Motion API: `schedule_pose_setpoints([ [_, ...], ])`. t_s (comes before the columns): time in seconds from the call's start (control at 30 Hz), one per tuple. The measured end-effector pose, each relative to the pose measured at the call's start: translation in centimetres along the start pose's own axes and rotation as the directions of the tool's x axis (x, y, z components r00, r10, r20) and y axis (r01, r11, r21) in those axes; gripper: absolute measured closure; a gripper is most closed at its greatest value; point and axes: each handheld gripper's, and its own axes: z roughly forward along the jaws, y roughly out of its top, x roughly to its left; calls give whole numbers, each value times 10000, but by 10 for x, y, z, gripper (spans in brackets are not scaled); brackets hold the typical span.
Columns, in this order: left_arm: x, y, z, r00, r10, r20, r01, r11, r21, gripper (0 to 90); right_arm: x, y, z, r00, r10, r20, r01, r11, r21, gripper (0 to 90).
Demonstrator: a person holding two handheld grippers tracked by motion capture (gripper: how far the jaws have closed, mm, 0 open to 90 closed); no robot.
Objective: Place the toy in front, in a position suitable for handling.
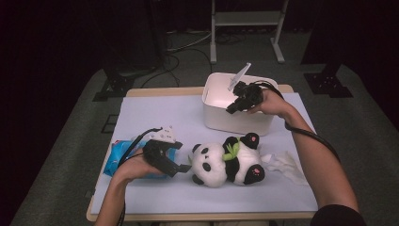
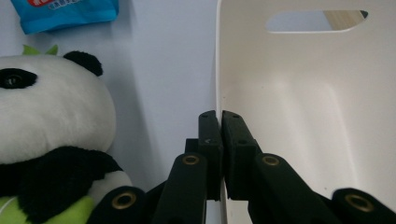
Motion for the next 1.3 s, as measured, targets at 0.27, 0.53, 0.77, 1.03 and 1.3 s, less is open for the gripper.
schedule_pose_setpoints([
  [0.27, 0, 1, 2, 10000, -69, 41, 69, 9999, -95, 88, 12, 1, 0, 9981, -459, -400, 461, 9989, 41, 866],
  [0.53, -1, 3, 3, 10000, 8, 85, -8, 10000, -4, 88, 25, -1, -2, 9944, -881, -590, 884, 9961, 16, 864],
  [0.77, -2, 5, 4, 9999, 38, 120, -38, 10000, -23, 88, 31, -3, -4, 9928, -995, -660, 995, 9950, -30, 862],
  [1.03, -2, 5, 5, 9999, 70, 142, -70, 10000, 22, 88, 37, -2, -4, 9920, -1091, -631, 1101, 9938, 125, 860],
  [1.3, -3, 6, 6, 9998, 106, 162, -106, 9999, 33, 88, 41, -4, -4, 9915, -1115, -677, 1118, 9937, 15, 855],
])
